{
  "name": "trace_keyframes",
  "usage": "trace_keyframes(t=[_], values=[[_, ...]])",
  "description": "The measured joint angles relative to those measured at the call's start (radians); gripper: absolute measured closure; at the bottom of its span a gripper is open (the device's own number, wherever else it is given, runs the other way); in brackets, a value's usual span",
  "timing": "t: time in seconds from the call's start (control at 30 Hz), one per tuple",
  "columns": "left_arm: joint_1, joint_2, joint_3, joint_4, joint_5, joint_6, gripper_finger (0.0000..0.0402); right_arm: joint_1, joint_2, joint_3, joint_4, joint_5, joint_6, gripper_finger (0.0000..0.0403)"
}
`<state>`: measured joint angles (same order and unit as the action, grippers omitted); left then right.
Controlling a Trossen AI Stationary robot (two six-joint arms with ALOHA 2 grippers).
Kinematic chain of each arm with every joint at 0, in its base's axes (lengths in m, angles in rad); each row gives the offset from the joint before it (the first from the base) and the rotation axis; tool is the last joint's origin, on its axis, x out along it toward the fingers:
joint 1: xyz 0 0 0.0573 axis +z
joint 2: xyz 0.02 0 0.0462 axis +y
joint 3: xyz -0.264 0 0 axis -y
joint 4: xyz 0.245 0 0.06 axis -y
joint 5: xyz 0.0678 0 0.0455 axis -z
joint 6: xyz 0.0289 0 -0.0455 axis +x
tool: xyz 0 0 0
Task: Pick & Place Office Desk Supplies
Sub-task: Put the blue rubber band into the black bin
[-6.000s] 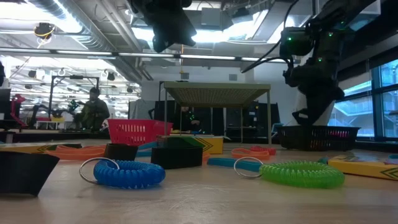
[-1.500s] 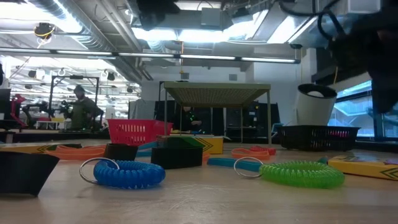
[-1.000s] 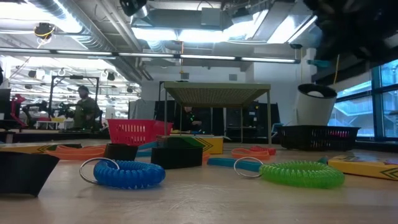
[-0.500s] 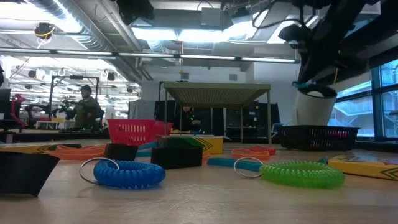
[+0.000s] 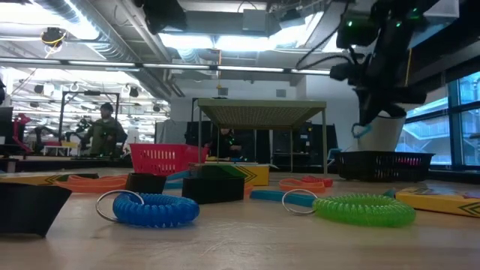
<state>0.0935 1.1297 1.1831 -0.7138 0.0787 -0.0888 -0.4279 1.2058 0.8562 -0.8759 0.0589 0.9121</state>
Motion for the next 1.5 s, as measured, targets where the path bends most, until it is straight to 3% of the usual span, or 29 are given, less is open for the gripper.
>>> trace_keyframes(t=[0.4, 0.83, 1.5], values=[[0.05, 0.0, 0.0, 0.006, -0.016, -0.045, 0.0304, -0.108, 0.126, 0.0, -0.012, -0.075, -0.232, 0.0403], [0.067, 0.001, 0.0, 0.007, -0.035, -0.084, 0.0304, -0.133, 0.149, 0.0, -0.014, -0.093, -0.328, 0.0401], [0.067, 0.001, 0.0, 0.007, -0.038, -0.083, 0.0304, -0.091, 0.136, 0.0, -0.014, -0.133, -0.382, 0.0319]])
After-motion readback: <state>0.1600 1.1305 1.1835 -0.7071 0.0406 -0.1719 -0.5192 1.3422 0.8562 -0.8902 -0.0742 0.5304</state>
